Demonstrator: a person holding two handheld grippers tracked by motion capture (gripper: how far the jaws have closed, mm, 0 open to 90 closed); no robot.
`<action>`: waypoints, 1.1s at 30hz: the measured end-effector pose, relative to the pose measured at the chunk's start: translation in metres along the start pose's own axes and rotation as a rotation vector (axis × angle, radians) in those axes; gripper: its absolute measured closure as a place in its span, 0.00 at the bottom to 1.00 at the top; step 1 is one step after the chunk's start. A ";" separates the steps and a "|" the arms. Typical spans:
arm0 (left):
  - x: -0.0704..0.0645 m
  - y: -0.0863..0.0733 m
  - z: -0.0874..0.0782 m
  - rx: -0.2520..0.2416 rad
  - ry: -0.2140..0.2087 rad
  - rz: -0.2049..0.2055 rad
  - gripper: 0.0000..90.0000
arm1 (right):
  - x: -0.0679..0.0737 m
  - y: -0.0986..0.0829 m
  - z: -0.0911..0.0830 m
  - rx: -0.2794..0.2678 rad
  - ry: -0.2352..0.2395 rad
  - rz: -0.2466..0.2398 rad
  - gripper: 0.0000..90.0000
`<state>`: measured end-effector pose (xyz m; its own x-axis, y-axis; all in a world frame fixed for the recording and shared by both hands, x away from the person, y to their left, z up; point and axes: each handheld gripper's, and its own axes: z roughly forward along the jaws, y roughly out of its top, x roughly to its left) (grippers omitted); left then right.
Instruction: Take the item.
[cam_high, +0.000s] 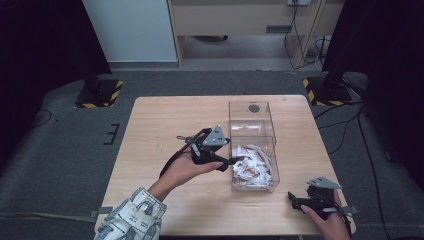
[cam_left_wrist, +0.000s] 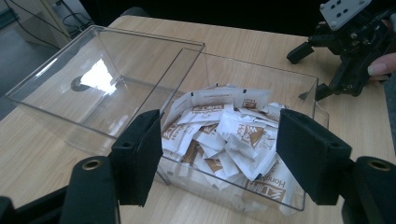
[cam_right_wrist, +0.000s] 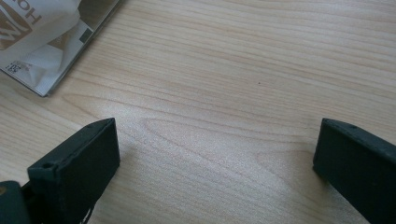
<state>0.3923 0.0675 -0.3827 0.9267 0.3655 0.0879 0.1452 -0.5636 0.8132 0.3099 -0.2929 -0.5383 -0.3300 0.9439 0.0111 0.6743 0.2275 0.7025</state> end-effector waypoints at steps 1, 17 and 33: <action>-0.001 0.001 0.002 -0.003 -0.005 0.000 0.35 | 0.000 0.000 0.000 0.000 0.000 0.000 0.01; -0.013 0.008 0.027 0.048 -0.033 0.029 0.47 | 0.000 0.000 0.000 0.000 0.000 0.000 0.01; -0.008 -0.004 0.053 0.144 -0.019 0.020 0.58 | 0.000 0.000 0.000 0.000 0.000 0.000 0.01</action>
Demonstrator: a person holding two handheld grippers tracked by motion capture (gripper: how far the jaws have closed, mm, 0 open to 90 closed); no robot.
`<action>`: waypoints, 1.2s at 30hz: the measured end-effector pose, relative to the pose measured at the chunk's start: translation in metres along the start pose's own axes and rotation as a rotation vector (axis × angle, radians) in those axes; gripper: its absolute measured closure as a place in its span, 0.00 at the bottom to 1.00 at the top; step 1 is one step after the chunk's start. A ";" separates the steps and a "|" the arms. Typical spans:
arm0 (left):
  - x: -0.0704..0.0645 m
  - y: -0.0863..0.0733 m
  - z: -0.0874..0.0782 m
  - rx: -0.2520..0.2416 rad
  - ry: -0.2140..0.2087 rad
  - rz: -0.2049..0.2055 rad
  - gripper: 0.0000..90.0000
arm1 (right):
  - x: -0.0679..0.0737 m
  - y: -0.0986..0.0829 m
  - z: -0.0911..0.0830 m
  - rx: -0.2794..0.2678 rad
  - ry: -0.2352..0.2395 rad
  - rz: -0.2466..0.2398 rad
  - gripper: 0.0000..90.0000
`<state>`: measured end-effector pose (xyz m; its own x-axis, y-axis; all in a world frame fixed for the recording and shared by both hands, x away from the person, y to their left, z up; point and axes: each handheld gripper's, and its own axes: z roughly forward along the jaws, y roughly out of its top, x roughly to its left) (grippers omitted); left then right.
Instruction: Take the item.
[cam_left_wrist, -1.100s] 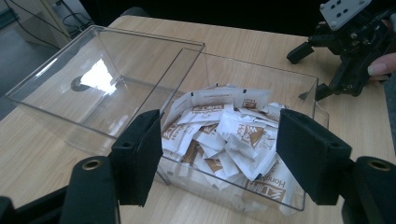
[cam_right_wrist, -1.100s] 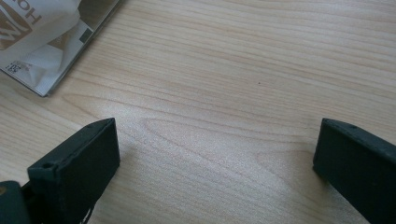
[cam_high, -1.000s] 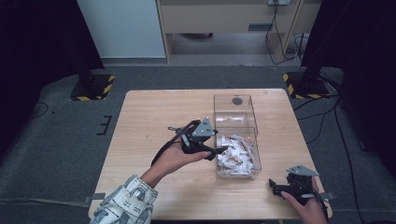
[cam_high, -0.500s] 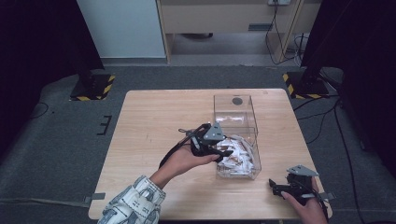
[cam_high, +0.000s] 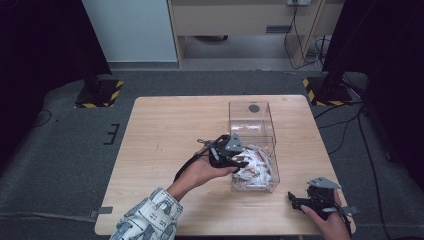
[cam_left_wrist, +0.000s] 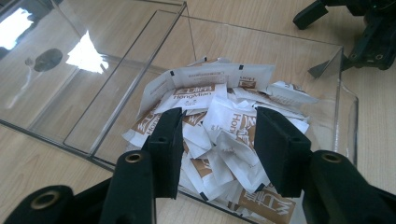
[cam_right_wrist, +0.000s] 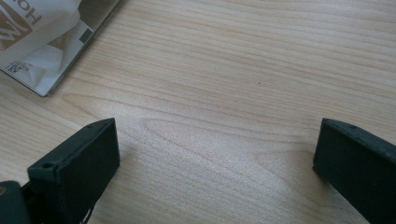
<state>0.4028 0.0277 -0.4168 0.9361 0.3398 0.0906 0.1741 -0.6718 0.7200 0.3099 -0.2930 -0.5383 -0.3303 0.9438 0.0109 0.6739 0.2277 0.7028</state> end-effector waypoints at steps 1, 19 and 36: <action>0.001 0.000 0.002 0.007 0.003 -0.002 0.59 | 0.000 0.000 0.000 0.000 0.000 0.000 0.01; 0.005 -0.007 0.021 0.083 -0.006 -0.029 0.67 | 0.000 0.000 0.000 0.000 0.000 0.000 0.01; 0.005 -0.010 0.030 0.086 -0.043 -0.043 0.94 | 0.000 0.000 0.000 0.000 0.000 0.001 0.01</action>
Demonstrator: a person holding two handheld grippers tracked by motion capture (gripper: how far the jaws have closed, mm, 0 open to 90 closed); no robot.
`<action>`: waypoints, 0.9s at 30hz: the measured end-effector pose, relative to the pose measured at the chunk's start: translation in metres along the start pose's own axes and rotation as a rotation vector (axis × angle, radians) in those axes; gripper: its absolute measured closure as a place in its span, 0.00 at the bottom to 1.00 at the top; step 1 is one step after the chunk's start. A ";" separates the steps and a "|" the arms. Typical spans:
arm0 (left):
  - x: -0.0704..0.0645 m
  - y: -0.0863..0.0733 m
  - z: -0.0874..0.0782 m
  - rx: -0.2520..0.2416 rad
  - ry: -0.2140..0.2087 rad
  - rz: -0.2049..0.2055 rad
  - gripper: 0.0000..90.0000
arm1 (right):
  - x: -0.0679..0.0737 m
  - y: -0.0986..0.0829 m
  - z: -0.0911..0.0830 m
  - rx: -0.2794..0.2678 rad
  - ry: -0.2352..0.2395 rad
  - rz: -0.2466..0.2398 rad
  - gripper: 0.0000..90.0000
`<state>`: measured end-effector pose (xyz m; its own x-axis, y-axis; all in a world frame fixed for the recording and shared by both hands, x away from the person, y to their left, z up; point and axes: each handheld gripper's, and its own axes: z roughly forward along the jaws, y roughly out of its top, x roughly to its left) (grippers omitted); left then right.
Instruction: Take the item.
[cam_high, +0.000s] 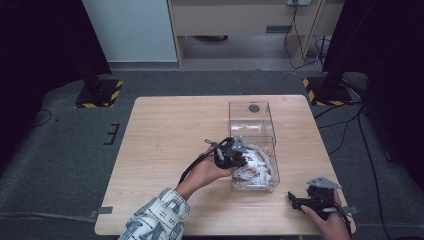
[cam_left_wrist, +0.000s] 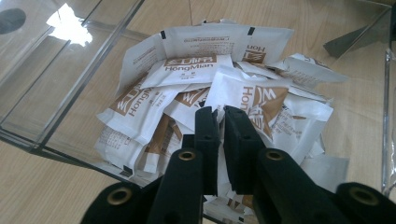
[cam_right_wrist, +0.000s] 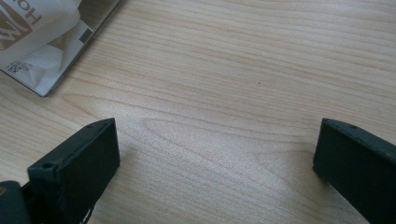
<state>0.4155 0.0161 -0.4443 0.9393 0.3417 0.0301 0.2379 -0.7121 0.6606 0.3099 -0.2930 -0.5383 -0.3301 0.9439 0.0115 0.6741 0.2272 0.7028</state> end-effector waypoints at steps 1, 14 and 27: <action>0.000 0.000 0.000 0.003 0.000 0.000 0.96 | 0.000 0.000 0.000 0.000 0.000 0.000 0.01; 0.000 0.001 -0.004 -0.051 -0.010 -0.014 1.00 | 0.000 0.000 0.000 0.000 0.000 0.000 0.01; 0.004 0.000 -0.013 -0.087 -0.015 -0.027 1.00 | 0.000 0.000 0.000 0.001 0.001 0.000 0.01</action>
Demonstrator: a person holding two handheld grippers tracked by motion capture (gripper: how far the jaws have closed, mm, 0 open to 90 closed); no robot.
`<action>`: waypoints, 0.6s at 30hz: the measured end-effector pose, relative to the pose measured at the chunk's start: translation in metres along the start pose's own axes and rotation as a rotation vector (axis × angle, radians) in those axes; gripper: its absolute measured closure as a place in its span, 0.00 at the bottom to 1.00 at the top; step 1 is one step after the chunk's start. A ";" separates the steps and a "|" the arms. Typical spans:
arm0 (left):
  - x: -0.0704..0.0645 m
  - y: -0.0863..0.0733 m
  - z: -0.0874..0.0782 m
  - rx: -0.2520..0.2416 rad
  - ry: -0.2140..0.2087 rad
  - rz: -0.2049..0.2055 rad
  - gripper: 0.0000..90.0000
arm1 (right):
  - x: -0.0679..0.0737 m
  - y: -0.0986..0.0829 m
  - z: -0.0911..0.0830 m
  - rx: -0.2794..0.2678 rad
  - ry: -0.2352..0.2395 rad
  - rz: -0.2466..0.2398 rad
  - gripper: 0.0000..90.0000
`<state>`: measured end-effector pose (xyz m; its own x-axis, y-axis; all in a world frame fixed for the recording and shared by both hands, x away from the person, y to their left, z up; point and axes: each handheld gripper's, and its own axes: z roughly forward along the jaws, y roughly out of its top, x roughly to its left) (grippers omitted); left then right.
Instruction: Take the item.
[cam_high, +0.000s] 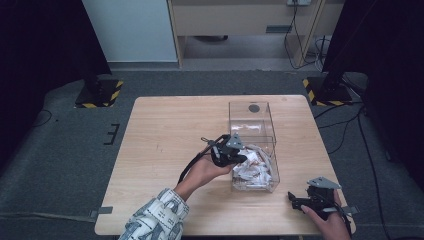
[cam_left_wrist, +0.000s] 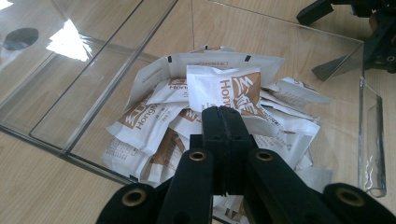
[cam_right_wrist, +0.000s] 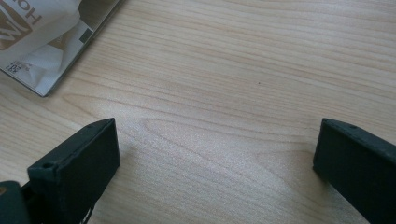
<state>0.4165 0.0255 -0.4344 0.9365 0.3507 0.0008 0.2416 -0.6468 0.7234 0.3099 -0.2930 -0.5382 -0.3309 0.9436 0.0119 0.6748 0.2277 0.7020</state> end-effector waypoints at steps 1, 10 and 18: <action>0.000 0.000 -0.001 -0.004 0.001 -0.001 1.00 | 0.000 0.000 0.000 -0.001 -0.001 0.000 0.01; 0.001 0.000 -0.007 -0.028 0.009 -0.005 1.00 | 0.000 0.000 0.000 0.000 0.000 0.000 0.01; 0.000 0.001 -0.015 -0.053 0.014 -0.004 1.00 | 0.000 0.000 0.000 -0.001 -0.001 0.000 0.01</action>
<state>0.4126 0.0347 -0.4233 0.9318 0.3630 0.0072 0.2313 -0.6088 0.7589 0.3099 -0.2929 -0.5383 -0.3301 0.9439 0.0113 0.6742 0.2274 0.7026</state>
